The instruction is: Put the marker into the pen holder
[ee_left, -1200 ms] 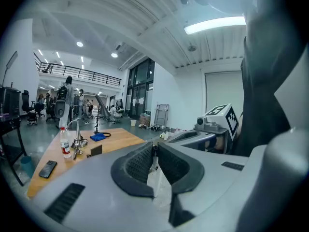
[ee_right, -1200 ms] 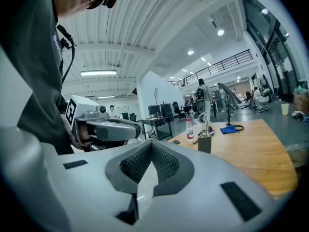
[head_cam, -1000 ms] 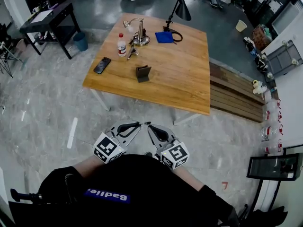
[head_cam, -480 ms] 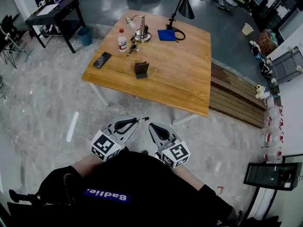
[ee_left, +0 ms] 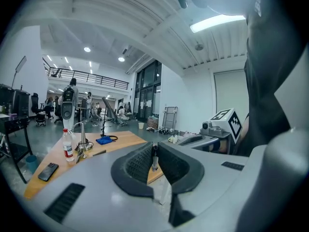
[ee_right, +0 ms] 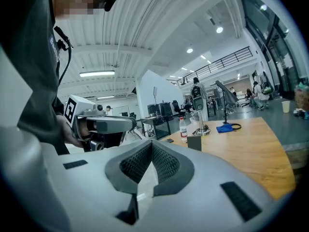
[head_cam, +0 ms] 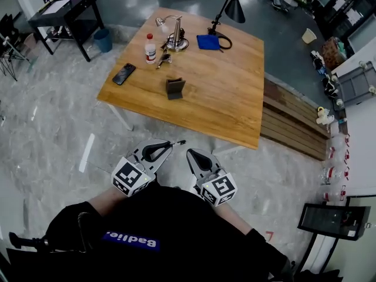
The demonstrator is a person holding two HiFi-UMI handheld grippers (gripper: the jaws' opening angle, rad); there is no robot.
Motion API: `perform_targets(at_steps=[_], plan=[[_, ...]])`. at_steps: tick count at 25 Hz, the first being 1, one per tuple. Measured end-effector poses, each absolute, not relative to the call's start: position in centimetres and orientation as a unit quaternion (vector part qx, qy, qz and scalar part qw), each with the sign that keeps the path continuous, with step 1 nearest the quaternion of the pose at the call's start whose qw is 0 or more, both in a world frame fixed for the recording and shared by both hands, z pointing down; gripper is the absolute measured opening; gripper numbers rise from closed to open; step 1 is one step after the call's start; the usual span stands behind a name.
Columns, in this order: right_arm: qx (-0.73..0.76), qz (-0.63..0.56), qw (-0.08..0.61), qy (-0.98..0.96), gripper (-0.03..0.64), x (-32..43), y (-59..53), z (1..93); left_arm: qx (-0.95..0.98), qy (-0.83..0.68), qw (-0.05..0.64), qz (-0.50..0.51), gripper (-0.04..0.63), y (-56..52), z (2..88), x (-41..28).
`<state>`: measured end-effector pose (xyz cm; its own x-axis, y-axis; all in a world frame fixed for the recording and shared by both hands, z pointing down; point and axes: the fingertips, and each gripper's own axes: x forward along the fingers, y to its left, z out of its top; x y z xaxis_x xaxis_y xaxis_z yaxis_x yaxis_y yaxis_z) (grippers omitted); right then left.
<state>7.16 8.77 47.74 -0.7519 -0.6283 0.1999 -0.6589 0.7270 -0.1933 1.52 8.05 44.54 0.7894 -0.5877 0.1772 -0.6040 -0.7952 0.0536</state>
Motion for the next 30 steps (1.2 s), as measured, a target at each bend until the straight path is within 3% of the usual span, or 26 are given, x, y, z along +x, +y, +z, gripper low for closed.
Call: perform_targets(at_steps=[18, 30], plan=[[0.43, 0.141, 0.079, -0.888, 0.006, 2.9, -8.4, 47.5, 0.969, -0.235, 0.05, 0.054, 0.041, -9.8, 43.8, -3.5], [0.448, 0.146, 0.073, -0.879, 0.006, 2.8, -13.4, 47.6, 0.963, -0.261, 0.039, 0.052, 0.041, -18.6, 43.1, -5.8]])
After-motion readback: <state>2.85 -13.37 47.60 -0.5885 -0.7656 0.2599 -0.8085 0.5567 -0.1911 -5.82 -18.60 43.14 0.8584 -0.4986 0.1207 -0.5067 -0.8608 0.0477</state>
